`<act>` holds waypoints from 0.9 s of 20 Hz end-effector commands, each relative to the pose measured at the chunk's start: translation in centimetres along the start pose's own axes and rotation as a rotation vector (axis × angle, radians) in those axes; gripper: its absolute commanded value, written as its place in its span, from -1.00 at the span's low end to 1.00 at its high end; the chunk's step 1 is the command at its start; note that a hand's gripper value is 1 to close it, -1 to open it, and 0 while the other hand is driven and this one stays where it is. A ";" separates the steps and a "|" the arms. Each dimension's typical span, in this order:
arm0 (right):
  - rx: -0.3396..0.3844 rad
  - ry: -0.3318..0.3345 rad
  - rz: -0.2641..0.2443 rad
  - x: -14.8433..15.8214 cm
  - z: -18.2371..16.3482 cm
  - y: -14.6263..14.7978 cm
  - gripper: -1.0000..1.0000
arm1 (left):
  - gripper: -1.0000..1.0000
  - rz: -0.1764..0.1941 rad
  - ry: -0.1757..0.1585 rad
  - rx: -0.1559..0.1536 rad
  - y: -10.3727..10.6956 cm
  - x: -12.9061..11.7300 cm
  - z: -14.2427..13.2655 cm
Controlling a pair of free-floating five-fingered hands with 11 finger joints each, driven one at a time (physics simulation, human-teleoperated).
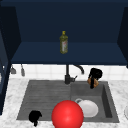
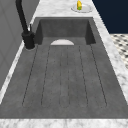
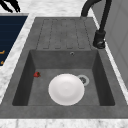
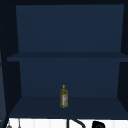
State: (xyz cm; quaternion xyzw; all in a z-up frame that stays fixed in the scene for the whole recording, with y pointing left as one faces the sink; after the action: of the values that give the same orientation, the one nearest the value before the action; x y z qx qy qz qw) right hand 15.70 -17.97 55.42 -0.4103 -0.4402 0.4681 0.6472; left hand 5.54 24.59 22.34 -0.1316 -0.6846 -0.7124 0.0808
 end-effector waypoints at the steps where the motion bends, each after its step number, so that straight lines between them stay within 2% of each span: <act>1: -0.037 -0.036 0.048 -0.6 -0.3 2.5 1.00 | 0.00 0.000 0.000 0.000 0.0 0.0 0.0; 12: -0.028 -0.044 0.082 -2.2 -3.9 10.5 1.00 | 0.00 0.000 0.000 0.000 0.0 0.0 0.0; 18: -0.022 -0.035 0.081 -2.7 -8.2 14.7 1.00 | 0.00 0.000 0.000 0.000 0.0 0.0 0.0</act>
State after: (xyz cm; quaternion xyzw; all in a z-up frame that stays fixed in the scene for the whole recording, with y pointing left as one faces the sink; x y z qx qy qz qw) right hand 18.02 -18.24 41.01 -0.4212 -0.4323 0.4766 0.6392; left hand 5.54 24.59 22.34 -0.1316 -0.6846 -0.7124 0.0808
